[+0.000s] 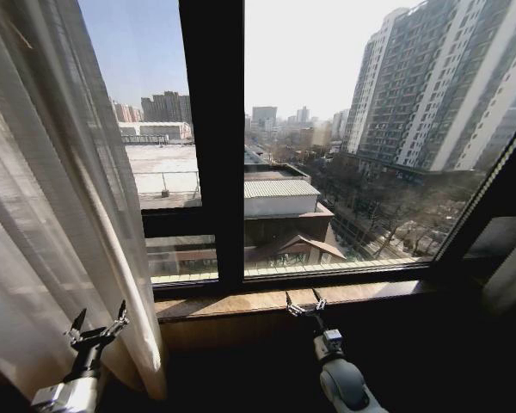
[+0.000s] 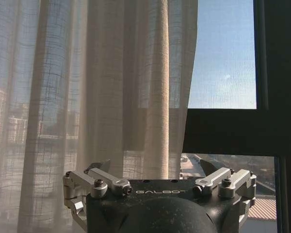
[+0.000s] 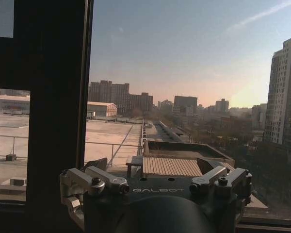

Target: Open the curtains by pulling them apart, changing their state from closed to fully open.

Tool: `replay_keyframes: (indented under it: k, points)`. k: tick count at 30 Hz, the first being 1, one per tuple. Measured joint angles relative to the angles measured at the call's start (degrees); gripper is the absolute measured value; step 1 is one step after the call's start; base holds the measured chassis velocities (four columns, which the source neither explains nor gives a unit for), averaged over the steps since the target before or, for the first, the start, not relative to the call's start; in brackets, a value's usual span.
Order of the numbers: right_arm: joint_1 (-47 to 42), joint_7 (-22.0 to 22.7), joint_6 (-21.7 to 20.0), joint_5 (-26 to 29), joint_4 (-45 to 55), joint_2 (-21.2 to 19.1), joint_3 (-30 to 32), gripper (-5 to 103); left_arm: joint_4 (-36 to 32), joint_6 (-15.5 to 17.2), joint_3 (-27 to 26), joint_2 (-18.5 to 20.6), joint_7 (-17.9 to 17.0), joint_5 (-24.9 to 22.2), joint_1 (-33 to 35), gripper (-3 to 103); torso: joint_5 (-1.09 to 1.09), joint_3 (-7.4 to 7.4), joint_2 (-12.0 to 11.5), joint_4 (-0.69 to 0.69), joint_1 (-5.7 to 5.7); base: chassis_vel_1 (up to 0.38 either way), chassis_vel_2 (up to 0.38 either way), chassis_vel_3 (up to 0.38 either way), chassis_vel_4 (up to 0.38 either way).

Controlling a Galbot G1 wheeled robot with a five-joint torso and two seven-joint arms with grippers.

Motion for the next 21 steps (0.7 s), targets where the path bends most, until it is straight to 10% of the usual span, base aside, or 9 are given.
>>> replay_keyframes:
  k: [21]
  points:
    - [0.0, 0.0, 0.0, 0.0, 0.0, 0.0, 0.0, 100, 0.0, 0.0, 0.0, 0.0, 0.0, 0.0, 0.0, 100, 0.00, 0.00, 0.0, 0.00, 0.00, 0.035, 0.037, -0.031, -0.029]
